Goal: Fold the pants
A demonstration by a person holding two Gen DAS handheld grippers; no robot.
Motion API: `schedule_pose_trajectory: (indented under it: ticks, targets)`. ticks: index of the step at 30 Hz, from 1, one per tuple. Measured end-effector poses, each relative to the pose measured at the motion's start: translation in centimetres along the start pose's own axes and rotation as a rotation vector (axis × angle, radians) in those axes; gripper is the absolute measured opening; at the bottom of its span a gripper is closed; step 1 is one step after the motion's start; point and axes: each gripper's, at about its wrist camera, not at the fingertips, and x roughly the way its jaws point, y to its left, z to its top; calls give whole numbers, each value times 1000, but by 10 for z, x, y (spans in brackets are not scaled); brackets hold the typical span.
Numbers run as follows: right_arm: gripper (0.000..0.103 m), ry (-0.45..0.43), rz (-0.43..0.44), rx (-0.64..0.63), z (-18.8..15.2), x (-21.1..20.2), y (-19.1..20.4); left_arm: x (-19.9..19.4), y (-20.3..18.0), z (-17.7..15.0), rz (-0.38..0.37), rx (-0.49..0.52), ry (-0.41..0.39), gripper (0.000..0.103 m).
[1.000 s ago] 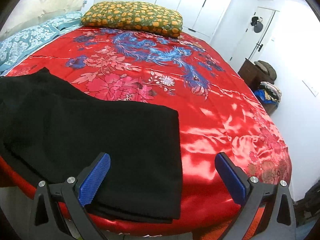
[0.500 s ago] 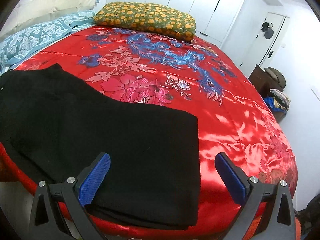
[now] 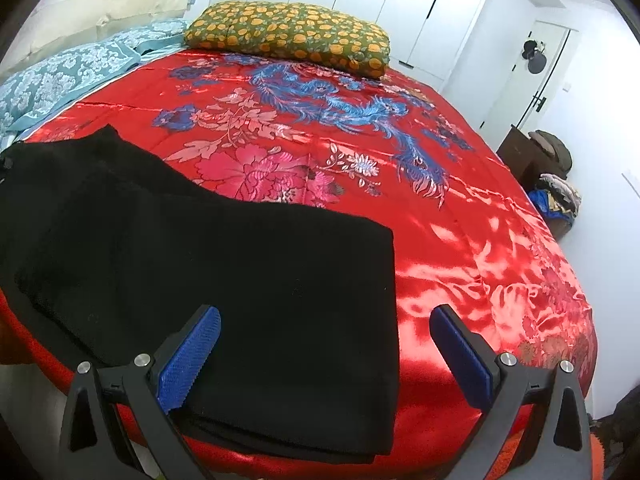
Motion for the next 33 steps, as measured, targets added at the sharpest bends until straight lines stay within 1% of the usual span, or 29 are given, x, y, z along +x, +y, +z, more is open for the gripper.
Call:
schedule_pose_trajectory:
  ticks: [1, 3, 5, 8, 10, 12, 16, 18, 20, 21, 23, 26, 27, 28, 29, 30, 31, 32, 33]
  targets:
    - [103, -5, 2, 1, 1, -1, 0, -4, -3, -1, -2, -9, -7, 24]
    - [103, -13, 9, 3, 3, -2, 0, -15, -8, -5, -24, -63, -28, 21]
    - [103, -22, 12, 9, 4, -4, -1, -30, -16, -9, -82, -125, -46, 20]
    - [103, -39, 17, 32, 5, -8, -7, -62, -41, -20, -192, -157, -86, 20]
    - [103, -49, 25, 55, 7, -10, -12, -79, -70, -27, -262, -160, -104, 19]
    - [103, -59, 32, 83, 9, -12, -19, -91, -105, -36, -292, -133, -121, 19]
    - [103, -74, 53, 156, 12, -16, -40, -94, -186, -59, -356, -70, -131, 19]
    - [103, -80, 61, 199, 12, -19, -53, -84, -228, -69, -376, -36, -121, 19]
    - [103, -86, 64, 241, 11, -21, -67, -68, -270, -80, -349, 28, -125, 19]
    - [103, -89, 65, 263, 10, -22, -75, -54, -291, -87, -329, 54, -118, 19]
    - [103, -90, 64, 306, 7, -24, -90, -26, -319, -102, -289, 89, -95, 19]
    - [103, -84, 61, 369, 0, -23, -112, 24, -357, -130, -199, 164, -54, 19]
    - [103, -84, 64, 390, -3, -22, -119, 45, -374, -143, -152, 228, -39, 19]
    - [103, -87, 67, 410, -5, -22, -125, 56, -383, -153, -124, 278, -29, 23]
    - [103, -92, 73, 434, -7, -23, -132, 74, -397, -164, -87, 351, -3, 29]
    - [103, -100, 84, 457, -10, -24, -139, 91, -408, -171, -80, 404, 47, 32]
    - [103, -107, 94, 477, -12, -25, -144, 101, -407, -178, -88, 426, 97, 39]
    - [103, -122, 115, 513, -15, -27, -152, 110, -412, -182, -108, 437, 144, 39]
    - [103, -134, 131, 537, -16, -28, -157, 113, -418, -186, -130, 452, 158, 39]
